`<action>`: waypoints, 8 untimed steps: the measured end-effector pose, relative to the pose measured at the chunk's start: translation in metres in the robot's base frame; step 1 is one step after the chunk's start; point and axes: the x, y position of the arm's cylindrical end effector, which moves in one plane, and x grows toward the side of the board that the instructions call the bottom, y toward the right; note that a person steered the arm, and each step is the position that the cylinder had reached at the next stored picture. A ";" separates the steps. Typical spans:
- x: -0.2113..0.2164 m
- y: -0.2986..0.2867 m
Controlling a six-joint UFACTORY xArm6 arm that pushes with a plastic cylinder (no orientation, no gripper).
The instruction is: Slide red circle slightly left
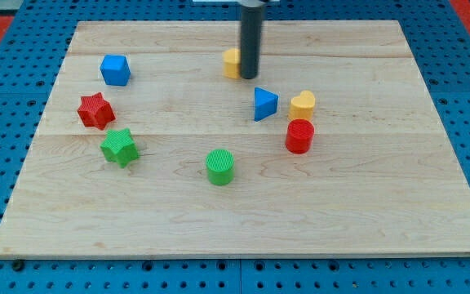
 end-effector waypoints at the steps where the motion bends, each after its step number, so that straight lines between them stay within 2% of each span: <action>1: -0.023 -0.055; 3: -0.026 -0.006; 4: -0.040 0.091; 5: -0.053 0.123; 8: -0.053 0.132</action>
